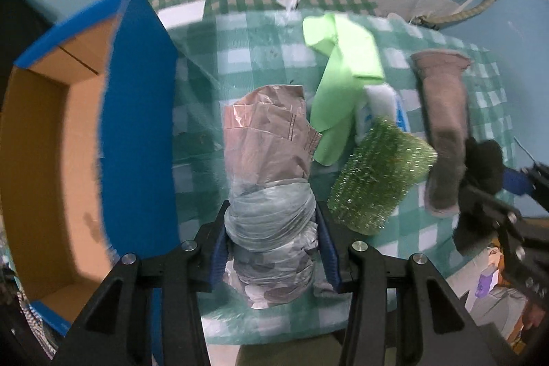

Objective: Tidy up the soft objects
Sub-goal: 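Carry the black sock and plastic bundle into the box and open both grippers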

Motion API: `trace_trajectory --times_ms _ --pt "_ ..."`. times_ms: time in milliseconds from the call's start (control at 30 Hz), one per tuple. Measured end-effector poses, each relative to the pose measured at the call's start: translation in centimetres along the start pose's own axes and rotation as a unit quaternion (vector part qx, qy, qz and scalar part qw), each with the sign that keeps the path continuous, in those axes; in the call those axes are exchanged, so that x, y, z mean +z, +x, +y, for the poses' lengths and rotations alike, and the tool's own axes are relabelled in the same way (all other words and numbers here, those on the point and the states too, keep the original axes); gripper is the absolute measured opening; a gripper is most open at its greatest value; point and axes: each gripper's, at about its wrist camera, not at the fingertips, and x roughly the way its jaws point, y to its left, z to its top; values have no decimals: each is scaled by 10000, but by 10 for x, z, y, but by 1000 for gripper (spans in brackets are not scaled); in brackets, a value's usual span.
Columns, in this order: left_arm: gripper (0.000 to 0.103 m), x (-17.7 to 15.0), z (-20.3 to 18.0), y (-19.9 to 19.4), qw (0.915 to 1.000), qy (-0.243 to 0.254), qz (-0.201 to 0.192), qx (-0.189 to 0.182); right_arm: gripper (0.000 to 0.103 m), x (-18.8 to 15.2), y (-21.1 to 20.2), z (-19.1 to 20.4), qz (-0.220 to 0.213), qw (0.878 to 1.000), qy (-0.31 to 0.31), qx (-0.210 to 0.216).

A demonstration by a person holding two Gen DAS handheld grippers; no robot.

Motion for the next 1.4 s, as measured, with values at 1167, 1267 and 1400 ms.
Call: trace_trajectory --times_ms 1167,1267,1400 --pt "46 -106 100 -145 9868 -1181 -1092 173 40 86 -42 140 -331 9848 -1675 312" --pt "46 -112 116 -144 9833 -1442 -1095 203 40 91 -37 160 -296 9811 -1871 393" --pt "46 -121 138 -142 9781 -1765 -1073 258 40 99 -30 183 -234 9763 -2103 456"
